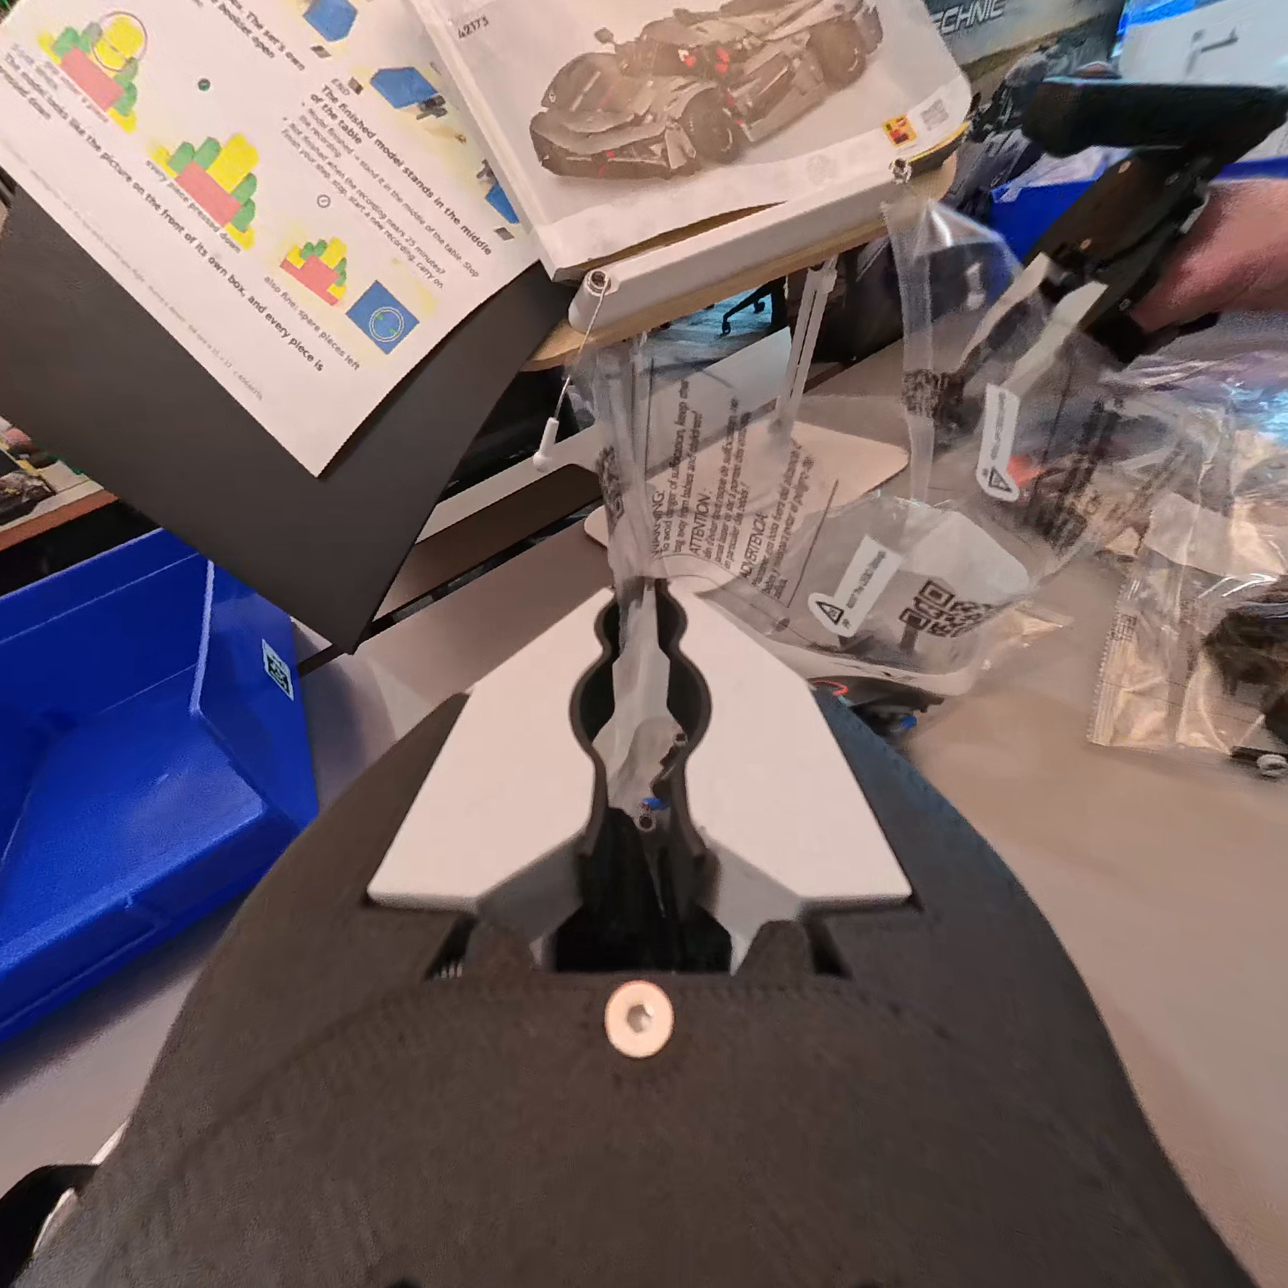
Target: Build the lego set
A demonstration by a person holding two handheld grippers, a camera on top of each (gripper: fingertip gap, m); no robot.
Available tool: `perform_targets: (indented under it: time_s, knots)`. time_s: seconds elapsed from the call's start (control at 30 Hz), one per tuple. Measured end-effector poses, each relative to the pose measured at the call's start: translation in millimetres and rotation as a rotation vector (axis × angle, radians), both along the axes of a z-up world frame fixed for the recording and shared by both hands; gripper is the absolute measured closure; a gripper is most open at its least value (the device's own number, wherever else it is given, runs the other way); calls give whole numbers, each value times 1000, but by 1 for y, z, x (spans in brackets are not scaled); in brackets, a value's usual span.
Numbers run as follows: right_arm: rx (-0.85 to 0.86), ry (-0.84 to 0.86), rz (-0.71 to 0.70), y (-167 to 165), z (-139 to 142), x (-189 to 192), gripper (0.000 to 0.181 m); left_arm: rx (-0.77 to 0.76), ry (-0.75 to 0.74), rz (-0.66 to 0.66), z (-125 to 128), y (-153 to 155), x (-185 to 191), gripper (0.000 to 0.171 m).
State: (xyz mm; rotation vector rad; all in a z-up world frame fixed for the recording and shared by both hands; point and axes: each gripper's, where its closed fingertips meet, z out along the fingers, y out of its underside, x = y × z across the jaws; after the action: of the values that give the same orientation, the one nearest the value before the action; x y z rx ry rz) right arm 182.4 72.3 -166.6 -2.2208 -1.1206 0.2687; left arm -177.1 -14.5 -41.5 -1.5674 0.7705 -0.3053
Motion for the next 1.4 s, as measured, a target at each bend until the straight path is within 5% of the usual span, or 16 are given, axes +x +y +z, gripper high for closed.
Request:
perform_targets:
  time_s: [0.3, 0.6, 0.97, 1.17, 1.4]
  knots:
    - [-7, 119, -24, -9, 17, 8, 153, -65, -4, -3, -4, -5, -8, 142]
    - [68, 151, 19, -82, 61, 14, 153, -75, -57, -49, 2, -51, -12, 125]
    - [202, 243, 167, -180, 120, -68, 164, -60, -95, 3, -1, -95, -20, 123]
    - [172, 288, 260, -213, 108, -124, 164, 47, -183, 0, 28, -132, -20, 128]
    - [167, 335, 371, -244, 91, -181, 164, 77, -156, -242, 52, -195, 41, 139]
